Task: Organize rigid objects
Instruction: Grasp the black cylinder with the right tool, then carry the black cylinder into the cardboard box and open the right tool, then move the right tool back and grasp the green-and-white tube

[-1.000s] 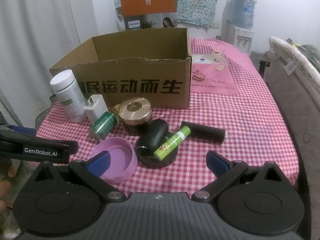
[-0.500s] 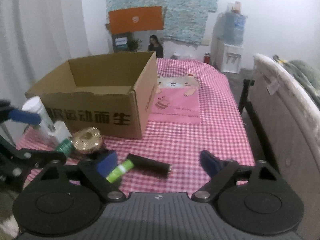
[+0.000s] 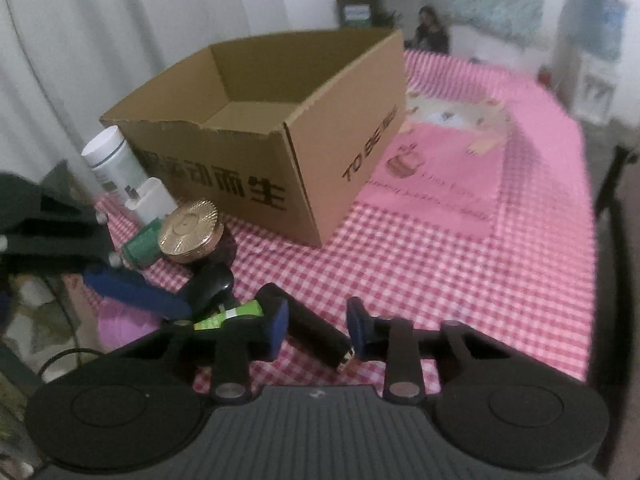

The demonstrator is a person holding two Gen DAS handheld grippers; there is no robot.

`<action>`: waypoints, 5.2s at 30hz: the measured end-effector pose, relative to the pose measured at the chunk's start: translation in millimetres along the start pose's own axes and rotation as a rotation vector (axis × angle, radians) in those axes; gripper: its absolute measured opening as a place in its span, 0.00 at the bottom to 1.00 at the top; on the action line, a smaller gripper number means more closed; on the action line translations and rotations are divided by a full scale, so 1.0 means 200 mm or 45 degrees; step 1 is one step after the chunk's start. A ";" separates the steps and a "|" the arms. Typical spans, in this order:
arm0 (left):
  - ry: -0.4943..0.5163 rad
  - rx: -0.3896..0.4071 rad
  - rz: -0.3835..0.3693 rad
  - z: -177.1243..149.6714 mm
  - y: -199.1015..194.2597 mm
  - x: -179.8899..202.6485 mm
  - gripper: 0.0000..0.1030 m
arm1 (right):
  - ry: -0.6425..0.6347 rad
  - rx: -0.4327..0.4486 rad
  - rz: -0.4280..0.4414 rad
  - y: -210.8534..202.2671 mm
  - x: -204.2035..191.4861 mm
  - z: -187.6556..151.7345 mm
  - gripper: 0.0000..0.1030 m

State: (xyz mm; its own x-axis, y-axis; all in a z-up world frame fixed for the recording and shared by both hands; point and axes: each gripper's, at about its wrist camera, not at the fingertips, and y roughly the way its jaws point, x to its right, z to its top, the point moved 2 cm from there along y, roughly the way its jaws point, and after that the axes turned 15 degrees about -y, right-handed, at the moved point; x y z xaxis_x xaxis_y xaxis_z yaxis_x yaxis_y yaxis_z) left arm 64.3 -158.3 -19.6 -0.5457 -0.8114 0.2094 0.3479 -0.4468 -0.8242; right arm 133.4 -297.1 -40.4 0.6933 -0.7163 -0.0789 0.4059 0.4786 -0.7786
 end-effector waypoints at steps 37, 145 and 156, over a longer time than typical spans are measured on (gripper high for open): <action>-0.130 -0.118 0.164 0.10 0.33 -0.08 0.36 | 0.658 -0.094 0.383 0.12 0.14 -0.15 0.25; -0.217 0.007 0.041 -0.09 0.02 -0.16 0.27 | 0.605 0.051 0.244 -0.05 -0.11 -0.05 0.32; -0.268 -0.063 0.093 -0.04 0.15 -0.17 0.27 | 0.643 0.037 0.313 0.05 -0.03 -0.05 0.26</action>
State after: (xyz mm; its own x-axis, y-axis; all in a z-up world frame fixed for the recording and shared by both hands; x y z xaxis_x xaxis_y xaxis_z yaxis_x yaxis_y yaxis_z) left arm 87.7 -140.5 -55.8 -0.3475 -0.9039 0.2493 0.3400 -0.3693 -0.8649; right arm 127.5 -292.2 -54.4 0.4010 -0.7329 -0.5496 0.2899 0.6707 -0.6827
